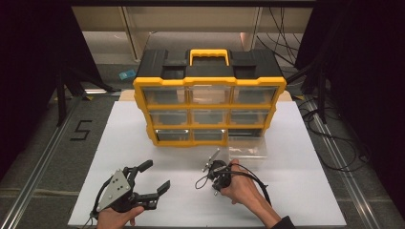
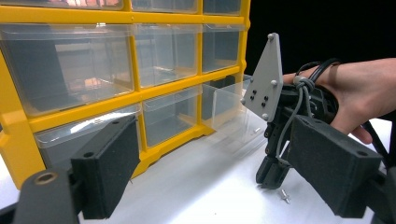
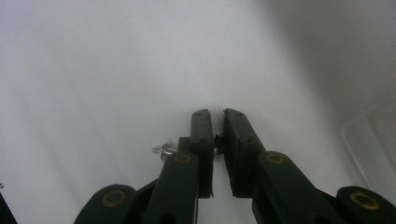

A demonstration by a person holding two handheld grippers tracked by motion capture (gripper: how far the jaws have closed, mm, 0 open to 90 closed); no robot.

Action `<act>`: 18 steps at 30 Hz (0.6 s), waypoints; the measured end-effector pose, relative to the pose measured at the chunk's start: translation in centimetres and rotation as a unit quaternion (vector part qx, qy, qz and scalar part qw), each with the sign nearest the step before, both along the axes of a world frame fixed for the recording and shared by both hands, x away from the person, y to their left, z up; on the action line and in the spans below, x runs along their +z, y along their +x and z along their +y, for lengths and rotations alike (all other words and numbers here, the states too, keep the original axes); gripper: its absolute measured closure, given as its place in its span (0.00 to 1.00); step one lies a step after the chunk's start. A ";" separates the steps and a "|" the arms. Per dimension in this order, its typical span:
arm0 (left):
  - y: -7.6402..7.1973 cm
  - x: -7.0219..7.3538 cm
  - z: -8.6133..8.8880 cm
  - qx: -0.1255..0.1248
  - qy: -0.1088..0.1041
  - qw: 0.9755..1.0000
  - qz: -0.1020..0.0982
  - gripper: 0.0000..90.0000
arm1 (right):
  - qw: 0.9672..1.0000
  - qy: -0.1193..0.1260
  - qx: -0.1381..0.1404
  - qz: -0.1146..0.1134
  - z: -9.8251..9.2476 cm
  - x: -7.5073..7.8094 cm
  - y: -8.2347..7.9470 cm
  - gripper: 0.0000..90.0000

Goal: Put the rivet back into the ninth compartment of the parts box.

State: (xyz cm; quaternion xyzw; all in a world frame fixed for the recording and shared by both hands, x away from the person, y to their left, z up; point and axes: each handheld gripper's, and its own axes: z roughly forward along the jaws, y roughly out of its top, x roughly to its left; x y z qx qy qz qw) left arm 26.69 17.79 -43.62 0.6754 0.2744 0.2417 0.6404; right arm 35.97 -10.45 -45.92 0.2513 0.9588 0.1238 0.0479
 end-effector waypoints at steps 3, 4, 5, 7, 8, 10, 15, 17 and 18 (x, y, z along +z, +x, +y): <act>0.0 0.0 0.0 0.000 0.000 1.000 0.000 0.18 | 1.000 -0.006 0.005 -0.005 0.1 0.1 -0.1 0.93; 0.0 0.0 0.0 0.000 0.001 1.000 -0.002 0.18 | 1.000 -0.002 0.017 -0.010 0.1 0.1 -0.1 0.93; 0.0 0.0 0.1 0.000 0.001 1.000 -0.002 0.18 | 1.000 -0.003 0.016 -0.010 0.1 0.2 -0.1 0.93; 0.0 0.0 0.1 0.000 0.001 1.000 -0.002 0.18 | 1.000 -0.010 0.014 0.000 0.0 0.7 -0.1 0.93; 0.0 0.0 0.0 0.000 -0.001 1.000 0.000 0.18 | 1.000 -0.001 0.020 -0.007 -0.1 1.0 -0.1 0.93; 0.0 0.1 0.1 0.000 0.000 1.000 -0.002 0.18 | 1.000 0.012 0.021 -0.018 -0.2 1.5 -0.2 0.93; 0.0 0.1 0.1 0.000 0.000 1.000 -0.003 0.18 | 0.999 0.032 0.020 -0.038 -0.7 3.5 -0.5 0.93; 0.0 0.1 0.1 0.000 0.000 1.000 -0.002 0.18 | 0.998 0.039 0.019 -0.046 -1.0 4.3 -0.5 0.93; 0.0 0.1 0.1 0.000 0.000 1.000 -0.003 0.18 | 0.998 0.049 0.018 -0.048 -1.2 4.8 -0.6 0.93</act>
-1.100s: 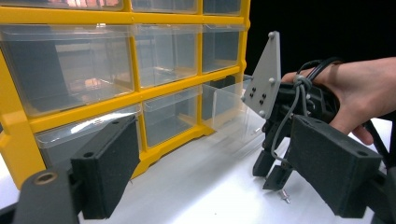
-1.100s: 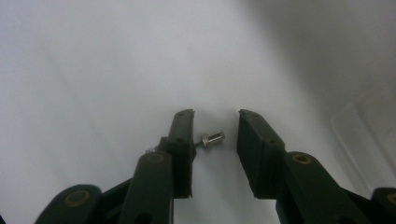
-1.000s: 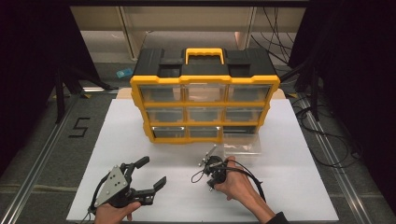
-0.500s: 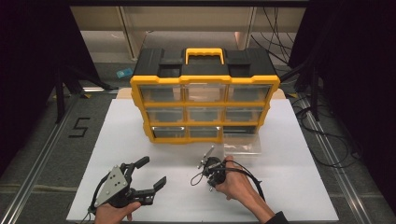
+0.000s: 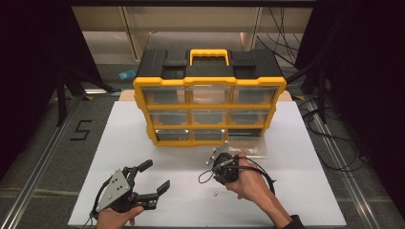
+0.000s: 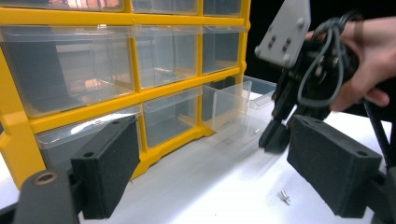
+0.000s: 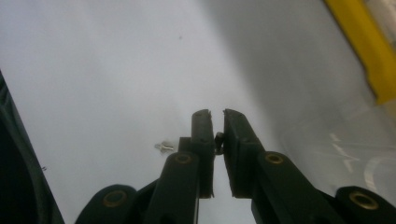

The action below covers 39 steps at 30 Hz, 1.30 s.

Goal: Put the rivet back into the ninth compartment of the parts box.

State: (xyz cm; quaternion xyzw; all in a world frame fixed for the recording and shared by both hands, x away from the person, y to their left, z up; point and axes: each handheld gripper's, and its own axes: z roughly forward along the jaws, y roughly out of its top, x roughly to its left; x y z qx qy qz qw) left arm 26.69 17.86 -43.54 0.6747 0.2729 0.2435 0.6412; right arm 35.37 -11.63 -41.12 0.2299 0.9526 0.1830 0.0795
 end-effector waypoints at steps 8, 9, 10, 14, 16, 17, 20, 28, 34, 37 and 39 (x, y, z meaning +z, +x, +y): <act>0.0 0.0 0.0 0.000 0.001 1.000 0.000 0.18 | 0.999 0.039 -0.001 -0.032 -1.7 3.5 -0.2 0.93; 0.0 0.0 0.0 0.000 0.001 1.000 0.000 0.18 | 0.999 0.039 -0.001 -0.032 -1.7 3.5 -0.2 0.93; 0.0 0.0 0.0 0.000 0.000 1.000 0.000 0.18 | 0.998 0.044 -0.003 -0.036 -2.0 3.9 -0.2 0.93; 0.0 0.0 0.0 0.000 0.001 1.000 0.000 0.18 | 0.997 0.061 -0.005 -0.053 -2.9 5.3 -0.3 0.93; 0.0 0.0 0.0 0.000 0.001 1.000 0.000 0.18 | 0.995 0.071 -0.008 -0.065 -3.5 6.0 -0.2 0.93; 0.0 0.0 0.0 0.000 0.000 1.000 0.000 0.18 | 0.994 0.077 -0.014 -0.071 -4.1 6.6 -0.2 0.93; 0.0 0.0 0.0 0.000 0.000 1.000 0.000 0.18 | 0.993 0.084 -0.019 -0.077 -4.6 6.9 -0.1 0.93; 0.0 0.0 0.0 0.000 -0.002 1.000 0.001 0.18 | 0.988 0.102 -0.047 -0.103 -6.6 7.8 0.5 0.93; 0.0 0.0 0.0 -0.001 -0.002 1.000 0.001 0.18 | 0.987 0.104 -0.059 -0.105 -7.6 7.5 1.2 0.93; 0.0 0.0 -0.1 -0.001 -0.002 1.000 0.001 0.18 | 0.985 0.109 -0.067 -0.112 -7.9 7.1 1.6 0.93; 0.0 0.0 0.0 0.000 -0.002 1.000 0.001 0.18 | 0.985 0.106 -0.075 -0.111 -8.2 6.7 1.9 0.93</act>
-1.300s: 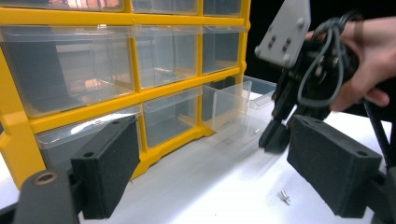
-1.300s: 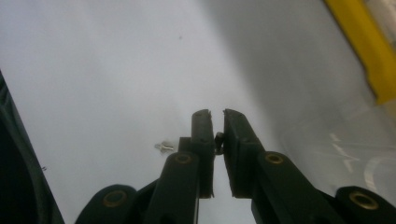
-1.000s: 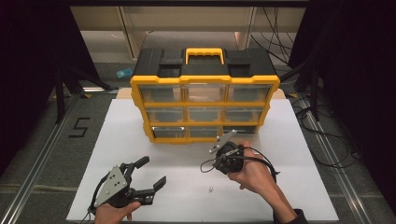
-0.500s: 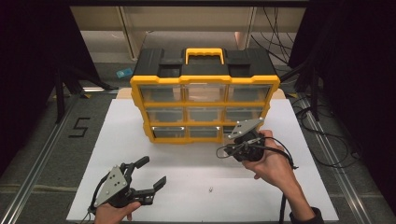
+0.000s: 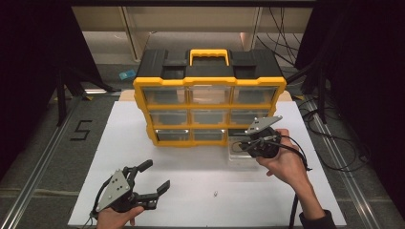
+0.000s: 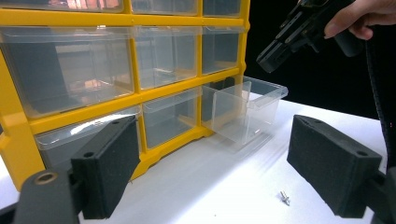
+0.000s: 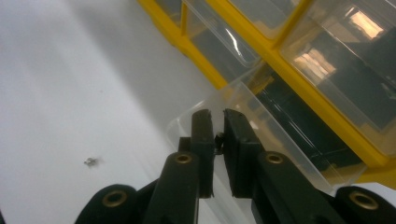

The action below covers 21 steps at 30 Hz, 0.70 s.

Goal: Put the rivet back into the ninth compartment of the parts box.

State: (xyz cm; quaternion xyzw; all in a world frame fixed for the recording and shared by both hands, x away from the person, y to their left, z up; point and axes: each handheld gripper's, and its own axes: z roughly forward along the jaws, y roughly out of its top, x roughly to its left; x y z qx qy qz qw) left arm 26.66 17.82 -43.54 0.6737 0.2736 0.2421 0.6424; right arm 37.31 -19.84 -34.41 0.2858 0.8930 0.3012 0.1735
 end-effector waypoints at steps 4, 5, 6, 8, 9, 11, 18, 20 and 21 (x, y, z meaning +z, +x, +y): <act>0.0 0.0 0.0 0.000 0.000 1.000 0.000 0.18 | 1.000 0.002 -0.004 -0.007 -0.3 -0.4 0.5 0.93; 0.0 0.0 0.0 0.000 0.000 1.000 0.000 0.18 | 1.000 -0.001 0.000 0.000 -0.5 -0.5 0.6 0.93; 0.0 0.0 0.0 0.000 0.001 1.000 0.000 0.18 | 1.000 -0.001 -0.007 -0.004 -0.7 -0.9 0.9 0.93; 0.0 0.0 0.0 0.000 0.001 1.000 0.000 0.18 | 1.000 -0.001 -0.011 0.004 -0.7 -1.1 1.0 0.93; 0.0 0.0 0.0 0.000 0.000 1.000 0.001 0.18 | 1.000 -0.003 -0.018 0.009 -0.8 -1.2 1.0 0.93; 0.0 0.0 0.0 0.000 0.001 1.000 0.001 0.18 | 1.000 -0.004 -0.023 0.015 -1.0 -1.5 1.2 0.93; 0.0 0.0 0.0 0.000 0.000 1.000 0.001 0.18 | 0.999 -0.011 -0.032 0.017 -1.2 -2.5 1.8 0.92; 0.0 0.0 0.0 0.000 0.001 1.000 0.001 0.18 | 0.999 -0.017 -0.026 0.018 -1.2 -2.8 1.9 0.92; 0.0 0.0 0.0 0.000 0.001 1.000 0.001 0.18 | 0.999 -0.014 -0.030 0.014 -1.1 -3.0 1.9 0.91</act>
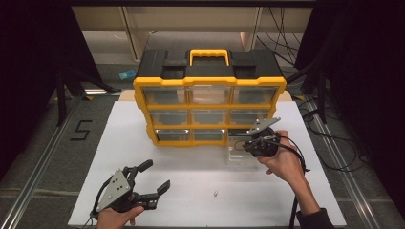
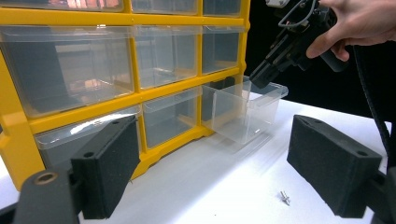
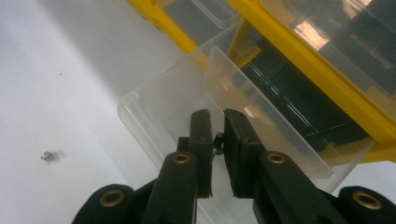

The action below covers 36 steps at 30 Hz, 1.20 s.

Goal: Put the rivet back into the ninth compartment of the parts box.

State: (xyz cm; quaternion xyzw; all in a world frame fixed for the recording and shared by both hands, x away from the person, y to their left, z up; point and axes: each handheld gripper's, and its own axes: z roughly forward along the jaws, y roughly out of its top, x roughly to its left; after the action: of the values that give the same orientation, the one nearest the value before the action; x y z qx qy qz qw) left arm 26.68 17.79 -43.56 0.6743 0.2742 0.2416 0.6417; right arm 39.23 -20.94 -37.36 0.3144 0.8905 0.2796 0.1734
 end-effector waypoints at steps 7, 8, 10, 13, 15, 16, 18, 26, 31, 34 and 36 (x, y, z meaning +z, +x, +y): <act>0.0 0.0 0.0 0.000 -0.001 1.000 0.000 0.18 | 1.000 0.002 0.004 -0.017 0.6 0.9 -0.7 0.60; 0.0 0.0 0.0 0.000 -0.001 1.000 -0.001 0.18 | 1.000 0.006 0.012 -0.023 0.9 1.4 -1.0 0.55; 0.0 0.0 0.0 0.001 -0.001 1.000 -0.001 0.18 | 0.999 0.001 0.028 -0.038 1.4 2.4 -1.5 0.49; 0.0 0.0 0.1 0.000 0.002 1.000 -0.002 0.18 | 0.998 0.009 0.041 -0.049 2.4 3.1 -2.4 0.45; 0.0 0.0 0.1 0.001 0.002 1.000 -0.002 0.18 | 0.997 0.011 0.056 -0.054 3.5 3.4 -3.2 0.43; 0.0 0.0 0.1 0.000 0.001 1.000 -0.002 0.18 | 0.997 0.011 0.056 -0.054 3.5 3.4 -3.2 0.43; 0.0 0.1 0.1 0.000 0.003 1.000 -0.004 0.18 | 0.996 0.014 0.070 -0.046 4.0 3.6 -3.5 0.42; 0.0 0.1 0.1 0.000 0.002 1.000 -0.003 0.18 | 0.995 0.012 0.093 -0.042 5.3 3.7 -4.4 0.36; 0.0 0.1 0.1 0.000 0.003 1.000 -0.004 0.18 | 0.994 0.011 0.105 -0.041 6.1 3.5 -5.1 0.35; 0.0 0.1 0.1 0.000 0.002 1.000 -0.003 0.18 | 0.993 0.006 0.115 -0.035 6.6 3.2 -5.4 0.35; 0.0 0.1 0.1 0.000 0.002 1.000 -0.003 0.18 | 0.993 0.004 0.116 -0.030 6.8 3.0 -5.4 0.35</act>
State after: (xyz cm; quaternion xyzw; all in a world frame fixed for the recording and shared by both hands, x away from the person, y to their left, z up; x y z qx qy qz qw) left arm 26.66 17.86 -43.49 0.6749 0.2723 0.2441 0.6409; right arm 33.78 -14.14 -34.34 0.2008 0.9144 0.3103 0.1652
